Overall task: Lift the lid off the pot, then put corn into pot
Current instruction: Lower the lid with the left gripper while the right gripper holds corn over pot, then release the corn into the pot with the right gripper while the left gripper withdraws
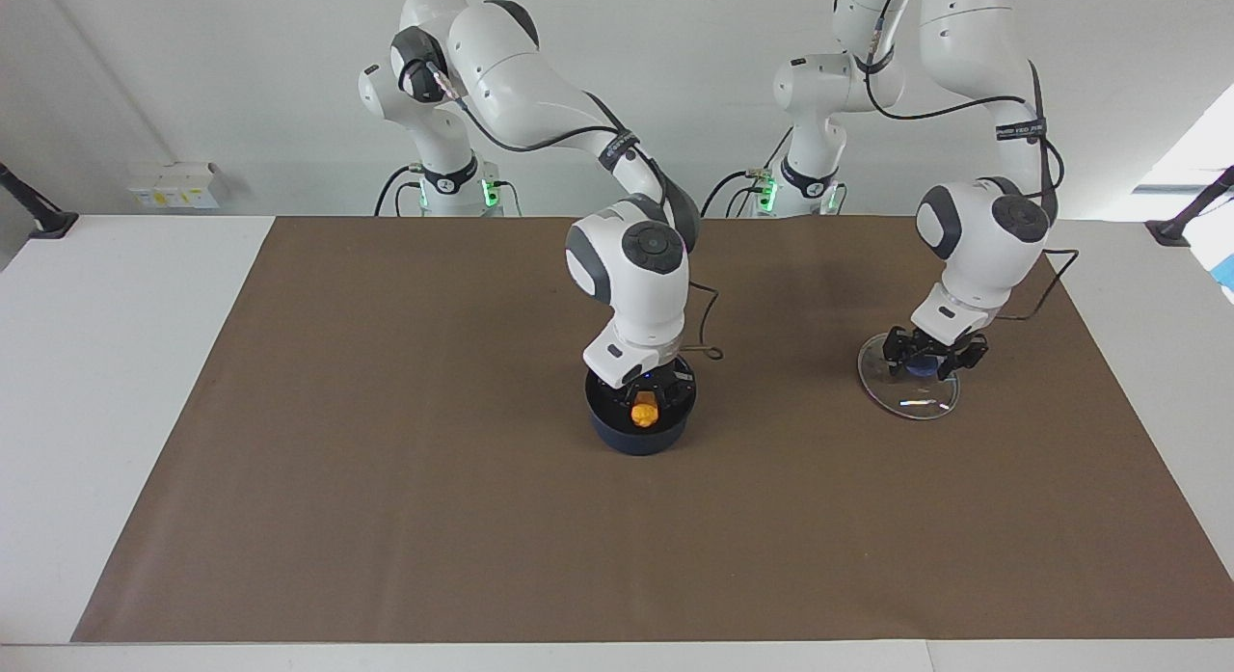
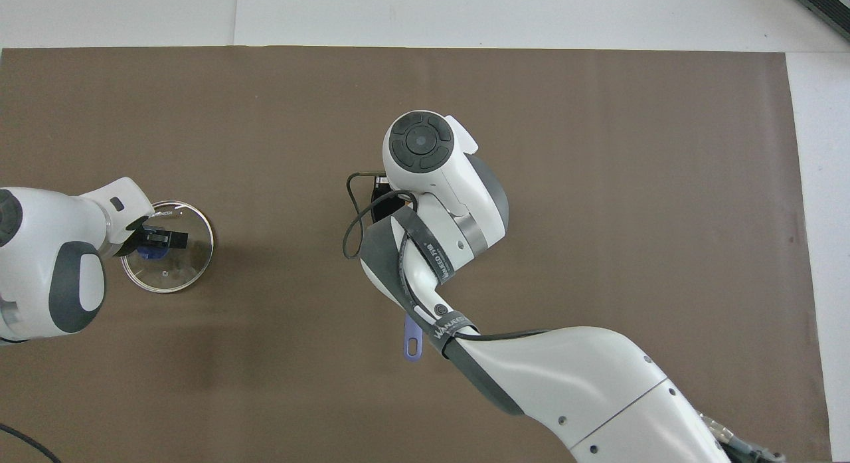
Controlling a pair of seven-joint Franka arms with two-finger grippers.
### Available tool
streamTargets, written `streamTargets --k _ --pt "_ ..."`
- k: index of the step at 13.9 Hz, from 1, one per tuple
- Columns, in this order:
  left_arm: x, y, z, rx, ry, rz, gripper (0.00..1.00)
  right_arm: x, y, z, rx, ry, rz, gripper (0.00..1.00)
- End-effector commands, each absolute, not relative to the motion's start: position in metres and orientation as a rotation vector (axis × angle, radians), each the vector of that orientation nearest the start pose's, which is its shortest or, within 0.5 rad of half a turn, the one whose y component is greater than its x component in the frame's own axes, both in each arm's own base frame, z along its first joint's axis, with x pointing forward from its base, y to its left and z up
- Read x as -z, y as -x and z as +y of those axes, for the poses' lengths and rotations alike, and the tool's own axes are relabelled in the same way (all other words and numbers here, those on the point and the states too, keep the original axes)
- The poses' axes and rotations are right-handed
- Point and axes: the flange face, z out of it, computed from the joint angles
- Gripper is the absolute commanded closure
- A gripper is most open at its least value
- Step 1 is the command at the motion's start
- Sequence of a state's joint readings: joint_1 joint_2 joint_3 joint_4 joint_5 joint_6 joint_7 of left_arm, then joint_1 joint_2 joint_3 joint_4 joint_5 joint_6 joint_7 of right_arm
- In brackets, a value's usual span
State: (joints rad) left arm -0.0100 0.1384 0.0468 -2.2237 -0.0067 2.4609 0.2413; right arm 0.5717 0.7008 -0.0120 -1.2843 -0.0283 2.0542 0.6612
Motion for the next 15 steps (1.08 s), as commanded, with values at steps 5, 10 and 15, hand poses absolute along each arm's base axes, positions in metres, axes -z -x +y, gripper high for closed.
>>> streamTargets --k 5,10,15 --pt "-0.364 -0.595 0.021 0.219 3.111 0.313 0.0 -0.339 -0.628 0.393 0.122 3.108 0.166 0.26" --pt "-0.398 -0.611 0.025 0.269 3.102 0.307 0.0 -0.358 -0.631 0.391 0.157 3.095 0.17 0.0" --pt "-0.468 -0.622 0.021 0.141 3.119 0.314 0.0 -0.433 -0.637 0.362 0.276 3.054 0.211 0.0"
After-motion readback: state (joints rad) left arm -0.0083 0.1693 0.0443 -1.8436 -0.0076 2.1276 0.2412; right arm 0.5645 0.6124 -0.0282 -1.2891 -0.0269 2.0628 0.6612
